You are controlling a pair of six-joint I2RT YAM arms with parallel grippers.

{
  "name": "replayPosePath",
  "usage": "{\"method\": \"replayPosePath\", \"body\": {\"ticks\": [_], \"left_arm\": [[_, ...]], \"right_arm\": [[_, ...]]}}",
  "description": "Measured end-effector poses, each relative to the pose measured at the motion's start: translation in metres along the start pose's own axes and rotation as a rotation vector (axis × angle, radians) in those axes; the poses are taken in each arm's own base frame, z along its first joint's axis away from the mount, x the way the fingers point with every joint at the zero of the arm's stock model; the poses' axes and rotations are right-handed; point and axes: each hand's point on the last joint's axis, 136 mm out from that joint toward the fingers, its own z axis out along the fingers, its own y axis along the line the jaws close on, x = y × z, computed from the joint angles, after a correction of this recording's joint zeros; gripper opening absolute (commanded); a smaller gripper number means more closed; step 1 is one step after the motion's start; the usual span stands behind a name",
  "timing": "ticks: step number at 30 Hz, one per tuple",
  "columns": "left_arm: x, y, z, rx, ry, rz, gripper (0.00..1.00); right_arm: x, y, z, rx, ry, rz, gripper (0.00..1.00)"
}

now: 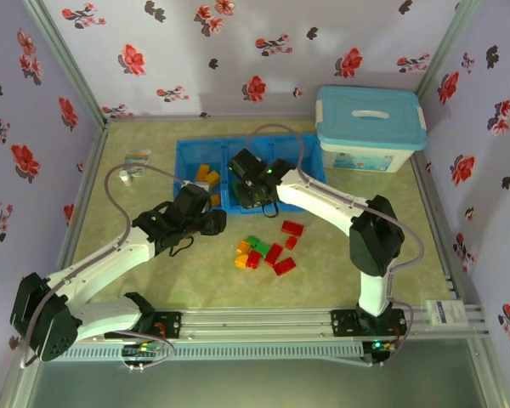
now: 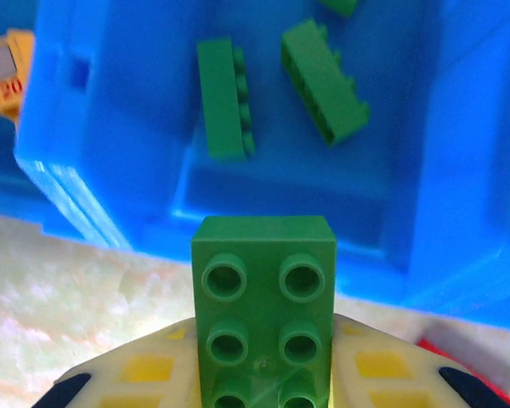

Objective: Sort the legos into containers by color
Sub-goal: Pick up the lego from the center of the table, then place the lego in the container.

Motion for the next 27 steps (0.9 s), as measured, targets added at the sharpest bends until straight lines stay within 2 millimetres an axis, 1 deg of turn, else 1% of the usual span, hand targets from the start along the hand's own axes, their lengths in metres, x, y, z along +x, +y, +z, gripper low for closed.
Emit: {"method": "replayPosePath", "body": {"ticks": [4,8,9,12,13,17,19,21,23,27], "left_arm": [[0.002,0.001,-0.004,0.009,-0.010,-0.007,0.69],[0.004,0.002,-0.008,0.013,-0.019,-0.017,0.70],[0.004,0.001,-0.008,0.014,-0.020,-0.018,0.70],[0.006,-0.001,-0.008,0.019,-0.019,-0.014,0.70],[0.006,-0.002,-0.009,0.022,-0.018,-0.011,0.70],[0.008,-0.006,-0.009,0.030,-0.016,-0.002,0.70],[0.009,-0.007,-0.009,0.034,-0.015,0.002,0.70],[0.010,-0.009,-0.008,0.038,-0.014,0.006,0.70],[0.013,-0.010,-0.008,0.040,-0.009,0.012,0.70],[0.020,-0.016,-0.002,0.050,0.018,0.032,0.70]], "right_arm": [[-0.016,-0.004,0.011,0.016,0.005,0.004,0.26],[-0.023,-0.007,0.026,0.037,0.029,-0.005,0.32],[-0.025,-0.008,0.029,0.044,0.036,-0.007,0.35],[-0.034,-0.010,0.033,0.052,0.041,-0.009,0.62],[-0.037,-0.010,0.031,0.052,0.039,-0.013,0.66],[-0.050,-0.007,0.019,0.036,0.007,-0.019,0.67],[-0.052,-0.006,0.016,0.033,0.000,-0.018,0.67],[-0.049,-0.008,0.013,0.032,0.000,-0.018,0.67],[-0.042,-0.012,0.008,0.035,0.007,-0.019,0.67],[-0.029,-0.022,-0.008,0.035,0.003,-0.018,0.67]]}}
